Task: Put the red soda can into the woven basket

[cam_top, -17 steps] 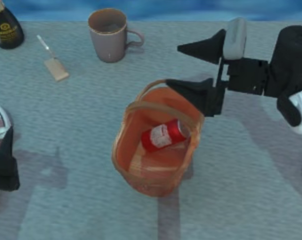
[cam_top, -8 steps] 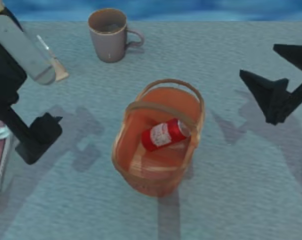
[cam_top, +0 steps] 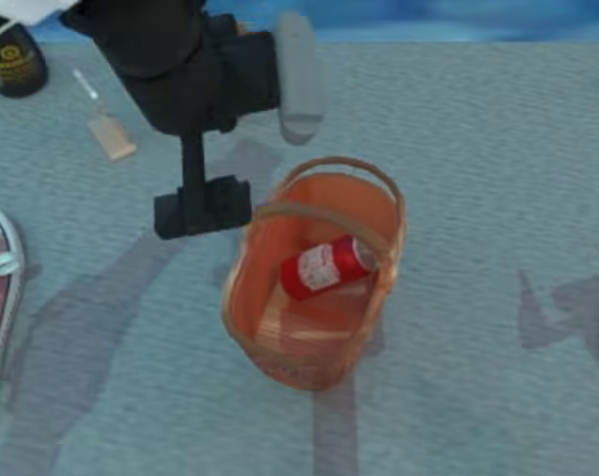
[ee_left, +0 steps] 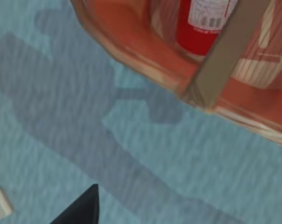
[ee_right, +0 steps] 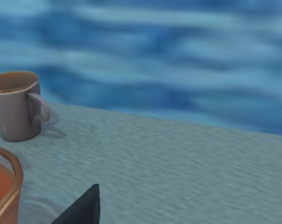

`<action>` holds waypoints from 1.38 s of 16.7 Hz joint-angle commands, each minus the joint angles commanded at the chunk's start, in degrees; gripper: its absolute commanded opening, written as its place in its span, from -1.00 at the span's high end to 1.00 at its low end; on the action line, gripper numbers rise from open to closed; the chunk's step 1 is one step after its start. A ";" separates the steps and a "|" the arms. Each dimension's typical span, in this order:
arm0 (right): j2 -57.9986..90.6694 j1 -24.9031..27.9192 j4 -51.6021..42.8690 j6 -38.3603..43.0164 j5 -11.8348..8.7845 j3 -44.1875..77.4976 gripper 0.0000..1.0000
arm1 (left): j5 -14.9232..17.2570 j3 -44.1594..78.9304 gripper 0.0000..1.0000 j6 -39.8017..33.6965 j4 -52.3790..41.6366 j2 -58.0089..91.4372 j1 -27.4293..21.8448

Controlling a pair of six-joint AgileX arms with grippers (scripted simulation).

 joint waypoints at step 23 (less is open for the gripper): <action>-29.30 -3.18 -13.95 0.43 12.65 -10.82 -1.00 | -1.51 20.82 -1.00 14.09 -10.80 26.26 -7.23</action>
